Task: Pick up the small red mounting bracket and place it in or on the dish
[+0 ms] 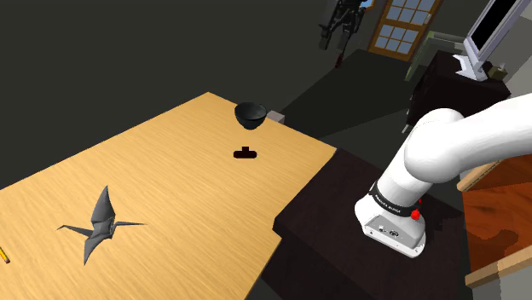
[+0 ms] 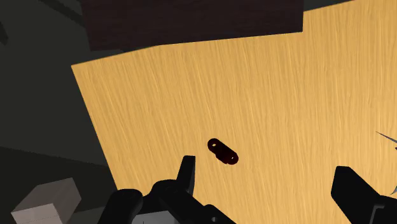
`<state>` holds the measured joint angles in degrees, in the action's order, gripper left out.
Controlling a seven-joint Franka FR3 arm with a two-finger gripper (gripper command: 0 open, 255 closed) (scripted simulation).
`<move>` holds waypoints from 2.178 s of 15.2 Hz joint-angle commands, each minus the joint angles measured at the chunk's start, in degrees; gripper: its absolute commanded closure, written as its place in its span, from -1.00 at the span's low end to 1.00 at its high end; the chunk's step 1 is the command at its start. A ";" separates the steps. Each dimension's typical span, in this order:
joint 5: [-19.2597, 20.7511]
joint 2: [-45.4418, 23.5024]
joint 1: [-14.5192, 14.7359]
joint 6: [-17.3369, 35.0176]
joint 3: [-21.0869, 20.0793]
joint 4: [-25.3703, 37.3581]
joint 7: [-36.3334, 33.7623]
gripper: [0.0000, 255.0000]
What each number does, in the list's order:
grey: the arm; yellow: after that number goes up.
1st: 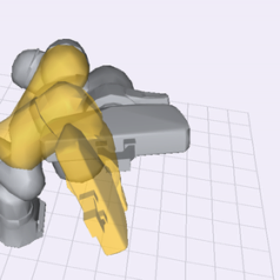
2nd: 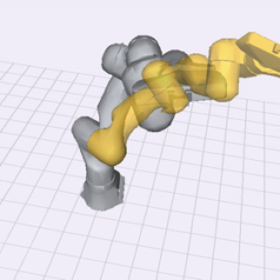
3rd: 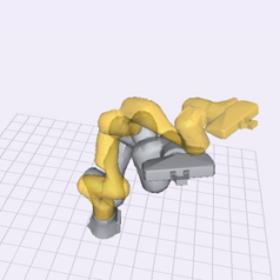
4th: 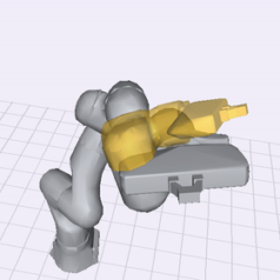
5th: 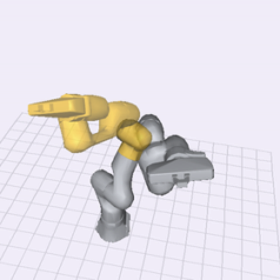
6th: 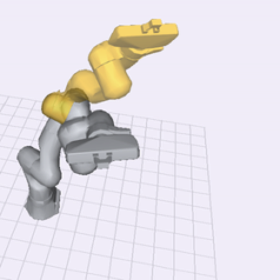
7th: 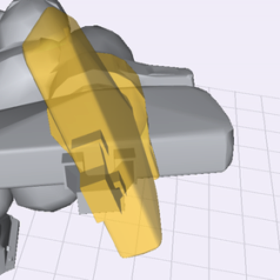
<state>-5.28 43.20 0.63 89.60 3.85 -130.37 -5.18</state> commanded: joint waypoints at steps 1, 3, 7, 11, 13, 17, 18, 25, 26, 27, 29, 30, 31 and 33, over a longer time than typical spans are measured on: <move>0.00 0.00 0.00 0.00 0.00 0.00 0.00 -1.00; -0.10 -2.20 0.21 3.36 0.26 -1.81 0.84 -1.00; -0.46 -7.43 0.67 10.08 0.78 -4.59 2.58 -1.00; -1.06 -13.73 1.25 16.68 1.31 -6.21 4.43 -1.00; -1.49 -17.24 1.57 19.88 1.56 -6.57 5.41 -1.00; -2.62 -24.87 2.28 25.97 2.05 -6.40 7.50 -1.00; -2.97 -26.89 2.47 27.40 2.16 -6.16 8.06 -1.00; -6.16 -41.87 3.48 36.11 2.45 -2.45 12.28 -1.00; -6.70 -44.09 3.56 37.14 2.41 -1.63 12.91 -1.00; -7.23 -46.32 3.61 38.11 2.32 -0.74 13.53 -1.00; -8.29 -50.81 3.65 39.86 2.09 1.25 14.73 -1.00; -8.81 -53.07 3.64 40.65 1.93 2.34 15.31 -1.00; -9.30 -55.33 3.61 41.38 1.75 3.50 15.87 -1.00; -10.21 -59.85 3.47 42.66 1.33 6.02 16.89 -1.00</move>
<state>-14.97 -14.03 4.14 131.50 5.41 -125.84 11.17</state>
